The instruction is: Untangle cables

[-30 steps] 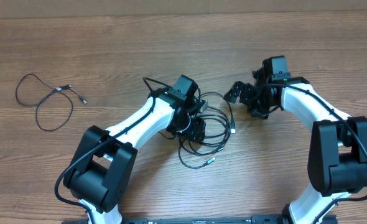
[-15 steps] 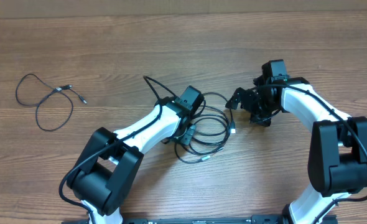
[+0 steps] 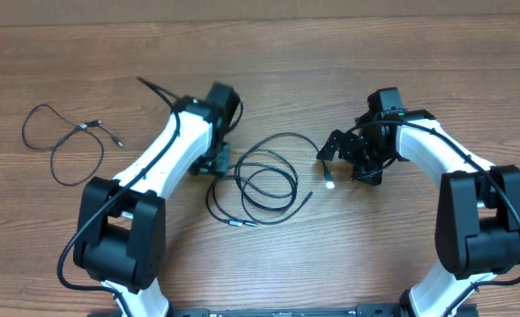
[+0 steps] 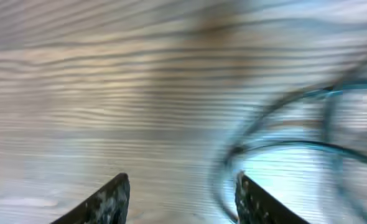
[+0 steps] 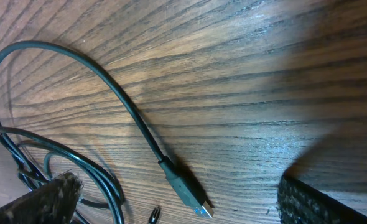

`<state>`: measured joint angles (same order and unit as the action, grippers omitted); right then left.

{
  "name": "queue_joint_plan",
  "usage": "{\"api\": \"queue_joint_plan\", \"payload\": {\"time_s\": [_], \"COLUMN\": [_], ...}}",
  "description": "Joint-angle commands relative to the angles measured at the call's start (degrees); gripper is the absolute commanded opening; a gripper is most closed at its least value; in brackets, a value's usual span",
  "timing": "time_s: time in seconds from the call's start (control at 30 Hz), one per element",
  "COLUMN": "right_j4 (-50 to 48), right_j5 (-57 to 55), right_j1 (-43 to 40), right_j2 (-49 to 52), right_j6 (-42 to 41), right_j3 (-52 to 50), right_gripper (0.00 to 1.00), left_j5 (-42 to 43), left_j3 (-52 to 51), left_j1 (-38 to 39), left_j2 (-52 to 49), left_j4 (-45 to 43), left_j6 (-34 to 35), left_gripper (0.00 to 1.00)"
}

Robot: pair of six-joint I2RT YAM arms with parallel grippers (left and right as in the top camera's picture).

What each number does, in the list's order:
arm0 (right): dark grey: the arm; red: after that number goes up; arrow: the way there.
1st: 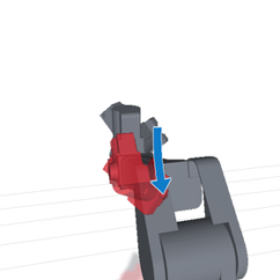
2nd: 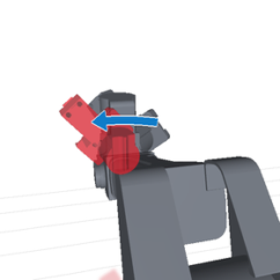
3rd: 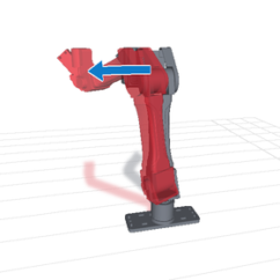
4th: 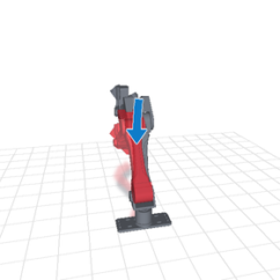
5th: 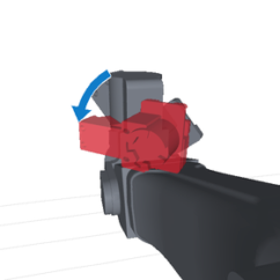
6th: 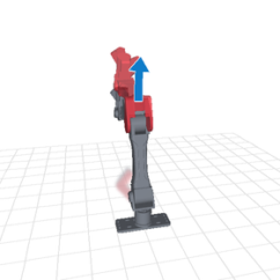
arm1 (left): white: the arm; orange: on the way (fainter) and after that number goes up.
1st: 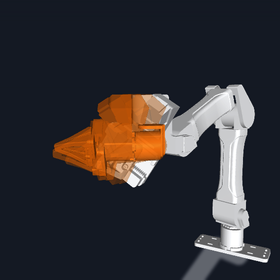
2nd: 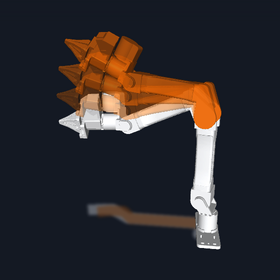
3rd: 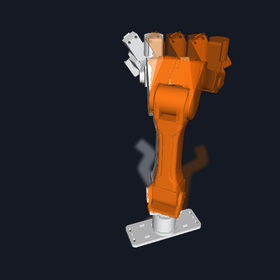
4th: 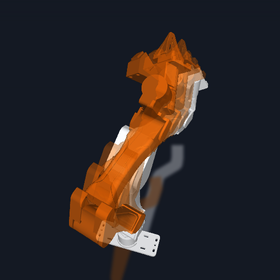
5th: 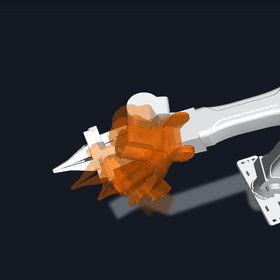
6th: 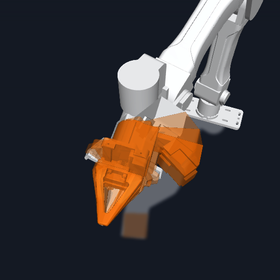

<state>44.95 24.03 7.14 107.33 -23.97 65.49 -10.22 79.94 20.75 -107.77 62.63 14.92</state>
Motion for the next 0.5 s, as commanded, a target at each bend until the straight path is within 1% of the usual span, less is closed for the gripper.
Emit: {"api": "queue_joint_plan", "payload": {"time_s": [0.0,0.1,0.23,0.33,0.4,0.47], "right_j4": [-0.55,-0.66,-0.2,0.72,1.16,1.27], "right_j5": [0.02,-0.02,-3.67,-5.64,-9.29,-11.63], "right_j1": [0.37,0.37,0.35,0.2,0.17,0.2], "right_j2": [0.09,0.09,0.09,0.09,0.09,0.09], "right_j6": [0.04,0.07,0.07,0.07,0.04,0.04], "right_j3": [-1.18,-1.18,-1.18,-1.18,-1.18,-1.16], "right_gripper": [1.0,1.0,1.0,1.0,1.0,1.0], "left_j5": [16.39,20.63,20.33,20.48,20.59,20.59], "left_j3": [3.8,3.15,1.11,-0.94,-2.71,-4.22], "left_j1": [2.54,5.53,10.1,12.44,14.1,15.54], "left_j2": [0.33,0.31,0.28,0.28,0.26,0.26], "left_j4": [1.11,1.14,0.0,-3.43,-5.84,-7.23], "left_j6": [-1.64,-1.64,-2.6,-2.6,-2.56,-3.91], "left_gripper": [0.55,0.55,0.55,0.54,0.52,0.51]}}
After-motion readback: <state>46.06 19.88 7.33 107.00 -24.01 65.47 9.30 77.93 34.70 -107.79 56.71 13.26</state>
